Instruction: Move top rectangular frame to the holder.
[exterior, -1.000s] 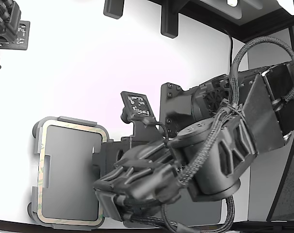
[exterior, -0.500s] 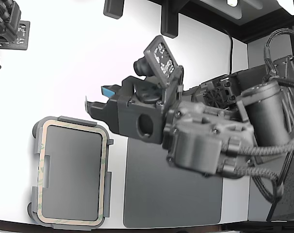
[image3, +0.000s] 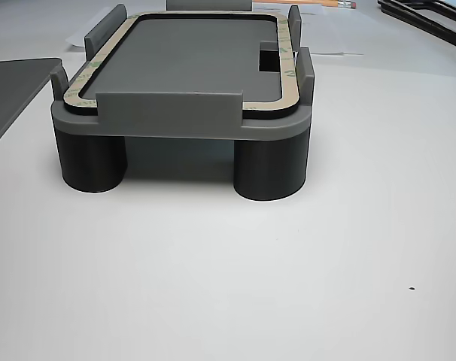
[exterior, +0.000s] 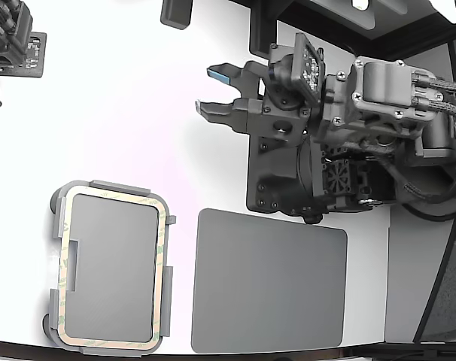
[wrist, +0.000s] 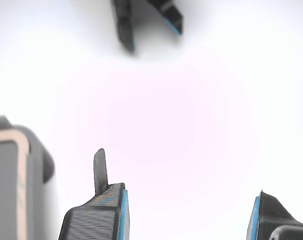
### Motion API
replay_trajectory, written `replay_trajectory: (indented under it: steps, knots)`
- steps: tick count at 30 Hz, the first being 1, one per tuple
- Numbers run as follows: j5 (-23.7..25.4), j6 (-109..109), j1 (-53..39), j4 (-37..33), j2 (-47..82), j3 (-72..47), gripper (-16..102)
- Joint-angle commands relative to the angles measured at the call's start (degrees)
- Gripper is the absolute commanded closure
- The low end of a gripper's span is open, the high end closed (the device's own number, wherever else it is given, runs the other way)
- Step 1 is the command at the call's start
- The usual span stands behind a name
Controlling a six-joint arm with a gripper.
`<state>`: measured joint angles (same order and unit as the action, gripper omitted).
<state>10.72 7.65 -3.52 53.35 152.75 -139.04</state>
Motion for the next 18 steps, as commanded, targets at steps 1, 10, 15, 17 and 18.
replay_trajectory:
  steps: [1,10,15,17,18]
  knots:
    - [-0.1,-0.3,1.0,1.7,10.5,-5.3,-14]
    - [0.6,1.1,1.1,3.0,16.5,-12.0,-14]
    - [3.1,2.6,1.1,2.8,16.5,-12.0,-14]
    - [2.5,2.2,1.1,2.8,16.5,-12.0,-14]
    - [1.5,1.6,1.1,2.6,16.5,-12.0,-14]
